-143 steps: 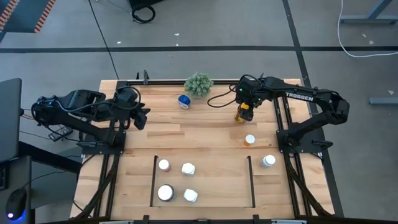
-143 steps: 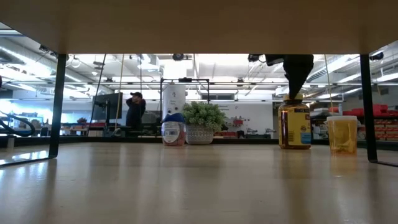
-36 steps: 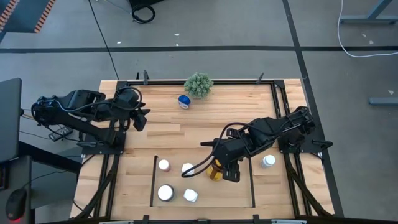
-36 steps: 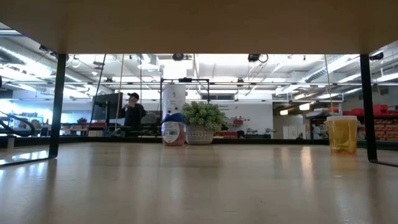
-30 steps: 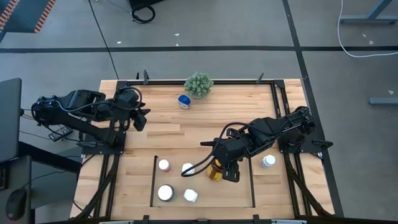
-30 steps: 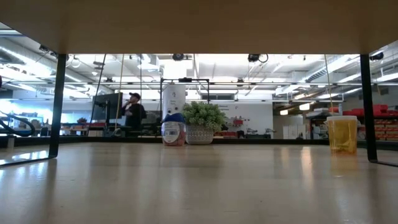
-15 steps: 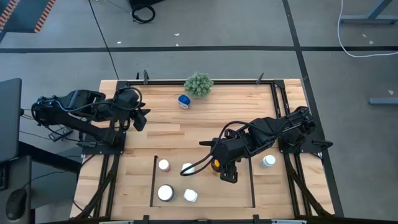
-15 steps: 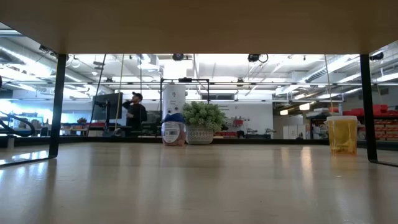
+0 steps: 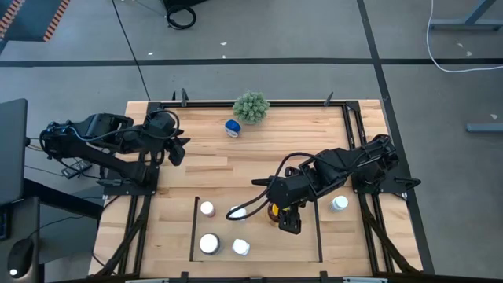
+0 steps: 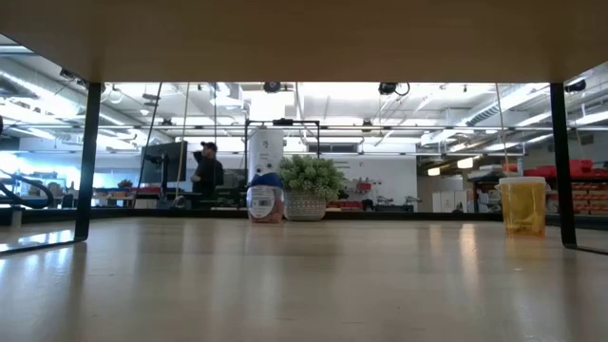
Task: Pick and place medicine bottles onto shelf by color
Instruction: Put the yellow pill bottle on the shelf
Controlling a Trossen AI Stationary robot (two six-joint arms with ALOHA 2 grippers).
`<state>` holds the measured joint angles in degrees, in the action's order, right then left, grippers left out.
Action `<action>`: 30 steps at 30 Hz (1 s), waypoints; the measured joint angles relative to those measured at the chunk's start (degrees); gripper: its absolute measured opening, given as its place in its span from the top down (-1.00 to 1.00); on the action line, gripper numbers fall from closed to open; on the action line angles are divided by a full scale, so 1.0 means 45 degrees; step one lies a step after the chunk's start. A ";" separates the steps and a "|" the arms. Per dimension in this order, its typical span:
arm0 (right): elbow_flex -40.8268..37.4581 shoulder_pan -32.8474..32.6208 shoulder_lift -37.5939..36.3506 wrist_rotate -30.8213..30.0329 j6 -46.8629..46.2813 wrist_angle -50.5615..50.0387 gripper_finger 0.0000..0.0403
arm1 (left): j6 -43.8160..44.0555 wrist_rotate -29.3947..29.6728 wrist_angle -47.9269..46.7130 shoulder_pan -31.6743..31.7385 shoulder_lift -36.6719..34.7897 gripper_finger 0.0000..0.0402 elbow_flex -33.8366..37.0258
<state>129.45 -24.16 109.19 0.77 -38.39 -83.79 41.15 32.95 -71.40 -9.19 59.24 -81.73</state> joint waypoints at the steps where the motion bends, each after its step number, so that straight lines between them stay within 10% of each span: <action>1: 0.0000 0.0000 0.0000 -0.0048 0.0001 0.0026 -0.40 | 0.0000 -0.0001 0.0001 0.0000 0.0000 0.14 0.0000; 19: 0.0032 -0.0428 -0.0968 -0.1256 -0.0679 -0.1311 -0.38 | -0.0100 0.0000 -0.0013 0.0002 0.0000 0.14 0.0000; 30: -0.1525 -0.0917 -0.0933 -0.1179 -0.0320 -0.1381 0.07 | -0.0097 0.0005 -0.0015 0.0000 0.0000 0.14 -0.0005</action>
<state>122.58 -28.29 104.99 -4.53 -39.83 -90.01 40.71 32.97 -71.46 -9.19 59.24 -81.76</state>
